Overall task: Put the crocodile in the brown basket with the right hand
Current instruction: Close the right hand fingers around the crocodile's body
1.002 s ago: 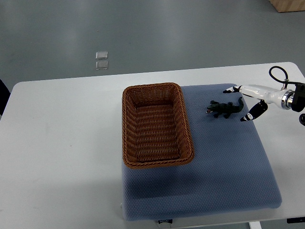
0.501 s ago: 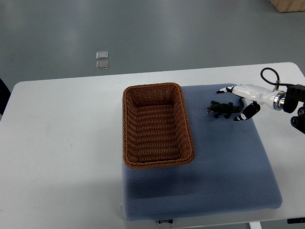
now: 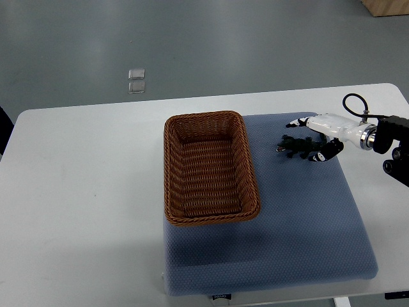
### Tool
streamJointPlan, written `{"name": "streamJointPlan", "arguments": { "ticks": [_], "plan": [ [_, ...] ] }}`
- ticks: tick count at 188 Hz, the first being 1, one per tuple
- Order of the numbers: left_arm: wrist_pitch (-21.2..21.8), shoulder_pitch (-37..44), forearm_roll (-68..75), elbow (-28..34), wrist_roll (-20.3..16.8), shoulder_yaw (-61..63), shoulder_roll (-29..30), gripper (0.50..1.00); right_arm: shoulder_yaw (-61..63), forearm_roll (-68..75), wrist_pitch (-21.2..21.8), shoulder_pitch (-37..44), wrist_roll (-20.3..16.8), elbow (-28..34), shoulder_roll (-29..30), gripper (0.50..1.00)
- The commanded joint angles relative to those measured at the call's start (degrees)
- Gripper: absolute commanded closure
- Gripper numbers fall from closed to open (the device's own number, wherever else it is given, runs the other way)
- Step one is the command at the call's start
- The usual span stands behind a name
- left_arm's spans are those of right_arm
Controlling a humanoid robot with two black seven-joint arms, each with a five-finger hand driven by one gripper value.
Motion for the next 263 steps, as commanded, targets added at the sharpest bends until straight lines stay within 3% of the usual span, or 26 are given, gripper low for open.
{"name": "streamJointPlan", "arguments": {
  "ticks": [1,70,135,227,241,254,263],
  "plan": [
    [0.1,0.0,0.0,0.0,0.0,0.0,0.0,0.5,-1.0,-0.1,-0.7,0.0,0.0,-0.3,0.2,0.656],
    [0.0,0.0,0.0,0.0,0.0,0.0,0.0,0.5,-1.2,-0.1,-2.0,0.0,0.0,-0.7,0.8,0.671],
    [0.0,0.1,0.0,0.0,0.0,0.0,0.0,0.5,-1.4,-0.1,-2.2,0.0,0.0,-0.7,1.2,0.718],
    [0.0,0.0,0.0,0.0,0.0,0.0,0.0,0.5,-2.1,-0.9,-4.0,0.1,0.0,-1.0,1.3,0.865],
    [0.0,0.0,0.0,0.0,0.0,0.0,0.0,0.5,-2.1,-0.9,-4.1,0.1,0.0,-1.1,1.3,0.908],
    [0.0,0.0,0.0,0.0,0.0,0.0,0.0,0.5,-2.1,-0.9,-5.0,0.1,0.0,-1.2,1.3,1.0],
    [0.0,0.1,0.0,0.0,0.0,-0.1,0.0,0.5,-2.0,-0.9,-5.6,0.1,0.0,-1.5,1.3,1.0]
  ]
}}
